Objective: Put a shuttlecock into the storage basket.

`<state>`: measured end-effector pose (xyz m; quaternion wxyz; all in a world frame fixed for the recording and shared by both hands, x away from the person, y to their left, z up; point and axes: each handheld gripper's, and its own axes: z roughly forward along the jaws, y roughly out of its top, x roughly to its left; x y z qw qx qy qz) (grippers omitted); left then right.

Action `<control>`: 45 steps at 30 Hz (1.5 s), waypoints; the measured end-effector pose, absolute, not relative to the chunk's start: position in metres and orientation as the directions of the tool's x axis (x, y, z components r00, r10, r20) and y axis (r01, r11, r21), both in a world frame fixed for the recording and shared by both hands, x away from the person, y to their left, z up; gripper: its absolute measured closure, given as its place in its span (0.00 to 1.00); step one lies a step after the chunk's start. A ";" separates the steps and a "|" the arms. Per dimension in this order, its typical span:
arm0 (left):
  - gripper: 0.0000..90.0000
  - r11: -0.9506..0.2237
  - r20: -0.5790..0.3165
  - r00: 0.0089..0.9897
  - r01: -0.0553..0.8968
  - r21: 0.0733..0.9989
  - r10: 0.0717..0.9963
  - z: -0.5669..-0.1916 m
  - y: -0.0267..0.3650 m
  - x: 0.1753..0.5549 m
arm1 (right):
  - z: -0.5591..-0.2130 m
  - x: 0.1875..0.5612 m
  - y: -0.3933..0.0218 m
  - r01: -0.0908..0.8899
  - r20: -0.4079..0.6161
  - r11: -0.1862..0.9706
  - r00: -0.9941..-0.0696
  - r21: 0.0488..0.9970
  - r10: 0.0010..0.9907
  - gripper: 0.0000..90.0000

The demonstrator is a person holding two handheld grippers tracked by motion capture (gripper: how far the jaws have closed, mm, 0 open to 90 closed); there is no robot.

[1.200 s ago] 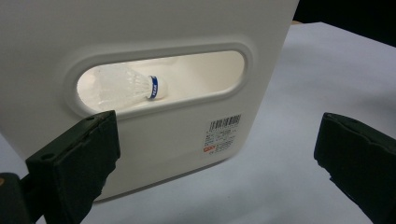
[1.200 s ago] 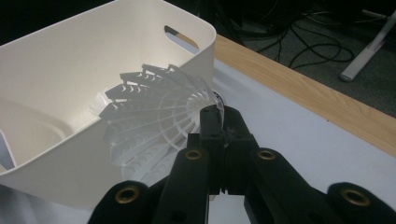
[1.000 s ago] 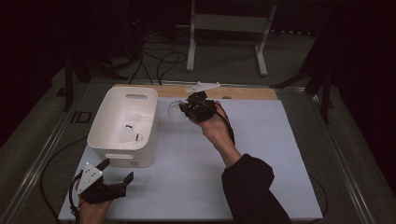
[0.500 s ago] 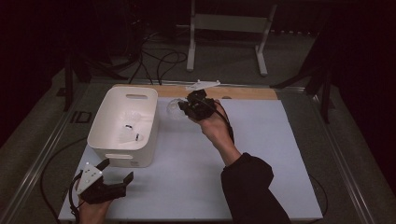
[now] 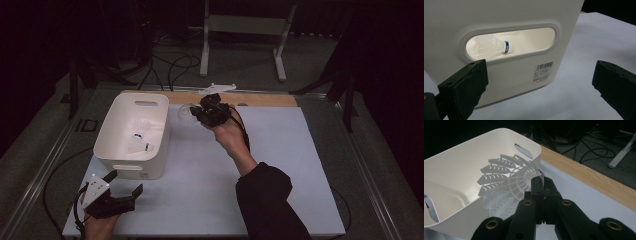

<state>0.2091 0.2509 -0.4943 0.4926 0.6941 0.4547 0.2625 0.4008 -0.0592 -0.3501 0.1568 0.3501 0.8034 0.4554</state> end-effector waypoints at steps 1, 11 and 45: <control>0.01 -0.101 -0.084 0.449 0.373 0.922 0.890 -0.494 0.251 0.209 | -0.350 0.401 -0.059 0.421 0.069 0.338 -0.705 0.842 0.706 0.99; 0.01 -0.098 -0.085 0.447 0.371 0.923 0.891 -0.494 0.251 0.209 | -0.349 0.404 -0.058 0.416 0.070 0.336 -0.708 0.845 0.702 0.99; 0.01 -0.098 -0.085 0.447 0.371 0.924 0.891 -0.494 0.251 0.209 | -0.339 0.408 -0.042 0.388 0.079 0.329 -0.741 0.861 0.667 0.99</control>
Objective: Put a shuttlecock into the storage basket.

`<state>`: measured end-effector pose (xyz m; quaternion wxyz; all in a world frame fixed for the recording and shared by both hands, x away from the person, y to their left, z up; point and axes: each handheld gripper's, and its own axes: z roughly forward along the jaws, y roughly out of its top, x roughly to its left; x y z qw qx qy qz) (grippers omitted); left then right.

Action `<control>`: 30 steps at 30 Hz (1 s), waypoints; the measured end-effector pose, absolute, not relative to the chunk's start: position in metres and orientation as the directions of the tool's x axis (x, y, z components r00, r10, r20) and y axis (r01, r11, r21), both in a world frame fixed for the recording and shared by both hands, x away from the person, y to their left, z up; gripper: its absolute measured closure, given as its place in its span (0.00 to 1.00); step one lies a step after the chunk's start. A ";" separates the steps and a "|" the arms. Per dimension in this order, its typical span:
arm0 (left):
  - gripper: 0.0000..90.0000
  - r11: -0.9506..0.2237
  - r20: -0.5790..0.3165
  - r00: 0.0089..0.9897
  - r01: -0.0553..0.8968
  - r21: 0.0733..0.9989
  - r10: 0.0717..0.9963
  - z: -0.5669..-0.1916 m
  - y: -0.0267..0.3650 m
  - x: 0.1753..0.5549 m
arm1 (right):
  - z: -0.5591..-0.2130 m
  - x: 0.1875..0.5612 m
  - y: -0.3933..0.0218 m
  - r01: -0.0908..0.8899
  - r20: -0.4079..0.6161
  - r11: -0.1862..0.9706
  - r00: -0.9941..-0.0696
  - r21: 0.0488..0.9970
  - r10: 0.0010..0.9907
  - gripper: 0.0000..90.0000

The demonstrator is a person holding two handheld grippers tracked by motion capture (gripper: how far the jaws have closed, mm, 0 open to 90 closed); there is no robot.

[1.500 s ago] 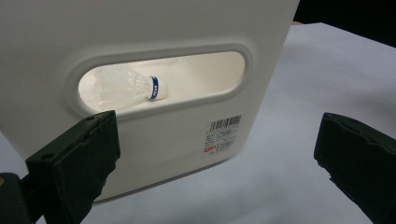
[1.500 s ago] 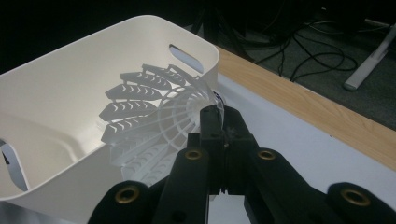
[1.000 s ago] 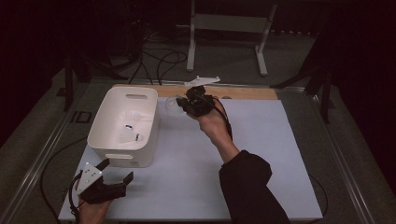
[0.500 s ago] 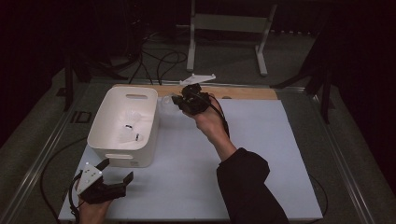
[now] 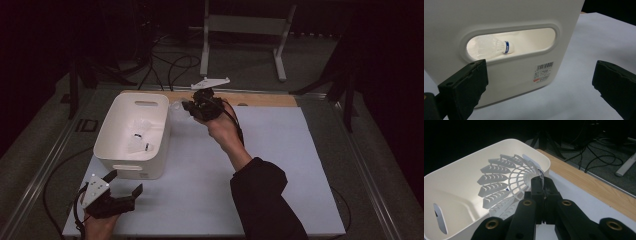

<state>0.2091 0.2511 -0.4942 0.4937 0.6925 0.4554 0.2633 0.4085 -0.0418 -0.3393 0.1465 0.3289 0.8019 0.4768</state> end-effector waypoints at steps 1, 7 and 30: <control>0.01 -0.098 -0.085 0.446 0.371 0.924 0.891 -0.494 0.251 0.209 | -0.339 0.409 -0.041 0.387 0.079 0.328 -0.742 0.861 0.666 0.99; 0.01 -0.098 -0.085 0.447 0.370 0.924 0.891 -0.494 0.251 0.209 | -0.339 0.410 -0.039 0.378 0.077 0.330 -0.749 0.865 0.658 0.99; 0.01 -0.096 -0.086 0.448 0.368 0.925 0.890 -0.494 0.251 0.209 | -0.336 0.413 -0.025 0.366 0.077 0.322 -0.756 0.873 0.650 0.99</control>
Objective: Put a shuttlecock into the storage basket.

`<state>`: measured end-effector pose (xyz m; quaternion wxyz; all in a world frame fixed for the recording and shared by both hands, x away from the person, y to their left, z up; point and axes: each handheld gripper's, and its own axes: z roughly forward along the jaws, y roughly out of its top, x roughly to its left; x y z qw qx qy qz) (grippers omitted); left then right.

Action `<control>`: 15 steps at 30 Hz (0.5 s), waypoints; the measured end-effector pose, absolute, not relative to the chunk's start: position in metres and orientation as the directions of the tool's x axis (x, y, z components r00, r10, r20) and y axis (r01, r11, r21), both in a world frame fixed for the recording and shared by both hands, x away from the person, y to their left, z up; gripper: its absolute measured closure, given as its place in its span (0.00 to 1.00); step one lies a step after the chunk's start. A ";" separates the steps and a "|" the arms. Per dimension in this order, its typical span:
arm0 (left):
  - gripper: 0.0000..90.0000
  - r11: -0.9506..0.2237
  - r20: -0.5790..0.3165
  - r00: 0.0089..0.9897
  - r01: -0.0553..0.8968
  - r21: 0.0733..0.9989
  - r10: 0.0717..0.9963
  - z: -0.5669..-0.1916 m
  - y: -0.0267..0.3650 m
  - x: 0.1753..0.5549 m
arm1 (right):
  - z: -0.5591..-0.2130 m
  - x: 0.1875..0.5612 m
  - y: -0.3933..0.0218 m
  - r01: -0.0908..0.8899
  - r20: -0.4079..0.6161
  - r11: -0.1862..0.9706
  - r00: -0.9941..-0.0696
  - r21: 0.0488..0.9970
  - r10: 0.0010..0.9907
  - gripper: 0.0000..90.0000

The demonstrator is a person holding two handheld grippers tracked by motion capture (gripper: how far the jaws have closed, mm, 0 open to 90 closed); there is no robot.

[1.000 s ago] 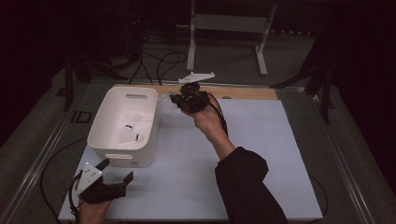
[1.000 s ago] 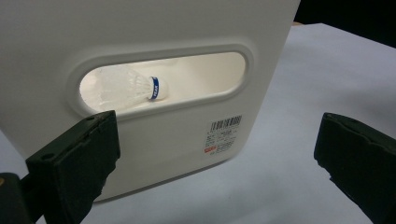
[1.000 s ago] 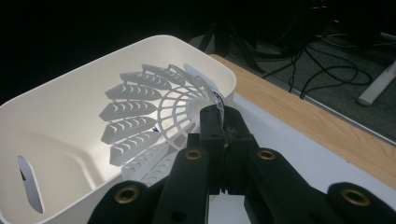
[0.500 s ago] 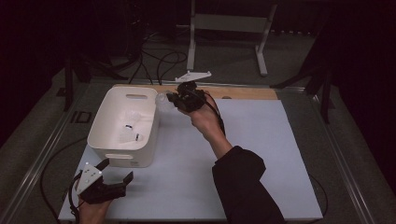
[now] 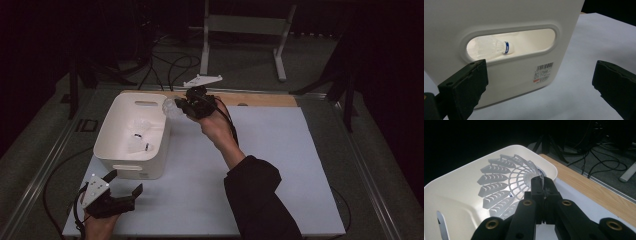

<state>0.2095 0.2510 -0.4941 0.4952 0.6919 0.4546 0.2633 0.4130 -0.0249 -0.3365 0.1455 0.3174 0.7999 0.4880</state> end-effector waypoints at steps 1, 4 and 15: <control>0.01 -0.096 -0.086 0.448 0.369 0.925 0.890 -0.494 0.251 0.210 | -0.337 0.413 -0.024 0.366 0.077 0.323 -0.756 0.873 0.650 0.99; 0.01 -0.097 -0.086 0.448 0.369 0.924 0.890 -0.494 0.251 0.210 | -0.336 0.414 -0.023 0.366 0.079 0.320 -0.757 0.874 0.649 0.99; 0.01 -0.095 -0.087 0.447 0.368 0.925 0.890 -0.494 0.251 0.210 | -0.337 0.415 -0.017 0.363 0.081 0.322 -0.763 0.875 0.641 0.99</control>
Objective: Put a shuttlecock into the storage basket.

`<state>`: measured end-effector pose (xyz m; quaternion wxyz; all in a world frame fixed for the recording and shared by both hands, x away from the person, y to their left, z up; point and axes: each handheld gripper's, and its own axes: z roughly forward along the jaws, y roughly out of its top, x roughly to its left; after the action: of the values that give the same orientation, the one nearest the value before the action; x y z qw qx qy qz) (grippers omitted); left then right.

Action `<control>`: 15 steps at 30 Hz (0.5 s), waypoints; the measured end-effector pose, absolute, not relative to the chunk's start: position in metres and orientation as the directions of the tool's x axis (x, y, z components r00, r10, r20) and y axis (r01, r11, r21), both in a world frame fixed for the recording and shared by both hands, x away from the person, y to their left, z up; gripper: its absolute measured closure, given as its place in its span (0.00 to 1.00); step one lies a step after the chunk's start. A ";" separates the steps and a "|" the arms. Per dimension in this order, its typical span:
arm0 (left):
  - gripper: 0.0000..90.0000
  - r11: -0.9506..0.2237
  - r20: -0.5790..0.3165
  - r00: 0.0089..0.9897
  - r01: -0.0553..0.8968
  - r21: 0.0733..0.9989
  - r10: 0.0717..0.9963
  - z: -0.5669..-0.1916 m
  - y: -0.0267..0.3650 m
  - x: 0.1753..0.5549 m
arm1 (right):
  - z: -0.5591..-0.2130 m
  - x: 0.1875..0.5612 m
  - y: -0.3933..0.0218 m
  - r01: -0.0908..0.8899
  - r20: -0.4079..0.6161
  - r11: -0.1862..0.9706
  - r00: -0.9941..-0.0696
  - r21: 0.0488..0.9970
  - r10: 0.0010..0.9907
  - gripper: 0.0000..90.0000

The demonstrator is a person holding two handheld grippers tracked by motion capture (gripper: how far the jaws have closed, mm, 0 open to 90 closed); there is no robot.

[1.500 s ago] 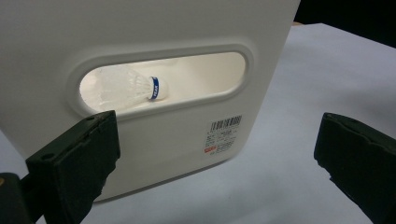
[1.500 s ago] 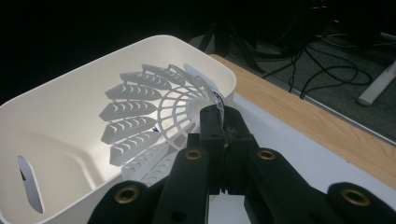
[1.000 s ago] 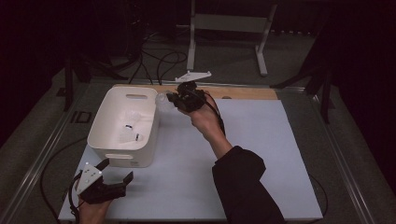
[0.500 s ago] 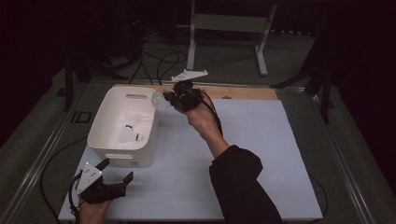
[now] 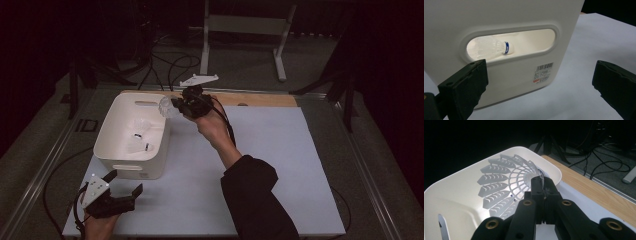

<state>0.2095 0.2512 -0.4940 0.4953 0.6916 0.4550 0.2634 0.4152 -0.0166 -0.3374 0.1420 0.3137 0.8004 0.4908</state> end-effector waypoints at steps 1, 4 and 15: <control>0.01 -0.095 -0.087 0.448 0.369 0.925 0.890 -0.494 0.251 0.210 | -0.338 0.415 -0.016 0.363 0.083 0.320 -0.763 0.875 0.641 0.99; 0.01 -0.097 -0.086 0.450 0.369 0.925 0.889 -0.494 0.250 0.210 | -0.338 0.416 -0.014 0.367 0.087 0.319 -0.763 0.874 0.640 0.99; 0.01 -0.098 -0.085 0.450 0.368 0.924 0.889 -0.494 0.251 0.210 | -0.339 0.418 -0.012 0.376 0.107 0.299 -0.759 0.877 0.642 0.99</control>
<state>0.2099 0.2506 -0.4938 0.4949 0.6927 0.4538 0.2631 0.4178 -0.0121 -0.3392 0.1338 0.3204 0.7946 0.4980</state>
